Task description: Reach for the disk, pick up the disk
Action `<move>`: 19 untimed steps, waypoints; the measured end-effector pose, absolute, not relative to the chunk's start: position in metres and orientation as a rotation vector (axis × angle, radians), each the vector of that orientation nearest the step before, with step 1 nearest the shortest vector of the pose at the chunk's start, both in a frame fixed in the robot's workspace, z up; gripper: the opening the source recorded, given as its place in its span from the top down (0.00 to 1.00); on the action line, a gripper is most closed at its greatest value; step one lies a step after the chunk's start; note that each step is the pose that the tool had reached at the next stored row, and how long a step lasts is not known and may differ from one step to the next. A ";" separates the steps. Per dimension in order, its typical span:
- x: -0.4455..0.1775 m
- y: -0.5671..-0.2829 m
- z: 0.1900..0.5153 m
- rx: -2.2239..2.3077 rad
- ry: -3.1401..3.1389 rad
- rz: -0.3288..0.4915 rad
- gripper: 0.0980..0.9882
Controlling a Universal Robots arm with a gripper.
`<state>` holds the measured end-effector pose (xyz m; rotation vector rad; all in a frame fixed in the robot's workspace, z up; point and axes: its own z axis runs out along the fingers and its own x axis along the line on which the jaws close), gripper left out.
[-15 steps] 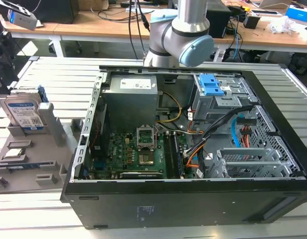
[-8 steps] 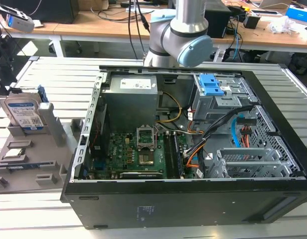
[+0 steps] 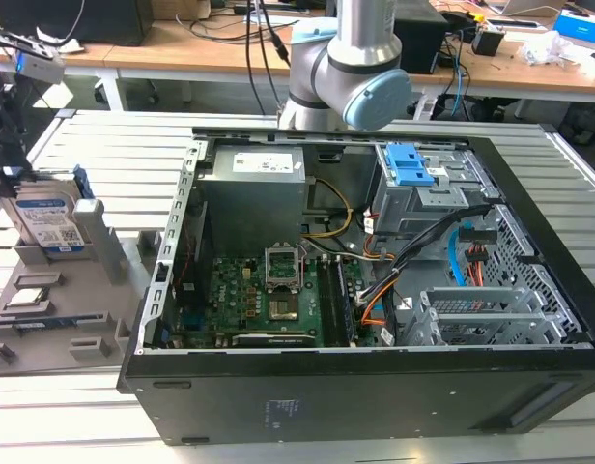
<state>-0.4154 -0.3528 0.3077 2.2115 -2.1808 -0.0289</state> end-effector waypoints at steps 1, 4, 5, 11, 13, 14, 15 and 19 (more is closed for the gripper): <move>-0.415 -0.353 0.306 2.211 -2.180 -0.027 0.50; -0.414 -0.353 0.302 2.207 -2.176 -0.019 0.50; -0.413 -0.354 0.300 2.206 -2.175 -0.016 0.50; -0.410 -0.354 0.291 2.200 -2.170 -0.005 0.50; -0.410 -0.354 0.290 2.199 -2.169 -0.004 0.50; -0.410 -0.354 0.290 2.199 -2.169 -0.003 0.50; -0.410 -0.354 0.290 2.199 -2.169 -0.003 0.50; -0.410 -0.354 0.290 2.198 -2.168 -0.001 0.59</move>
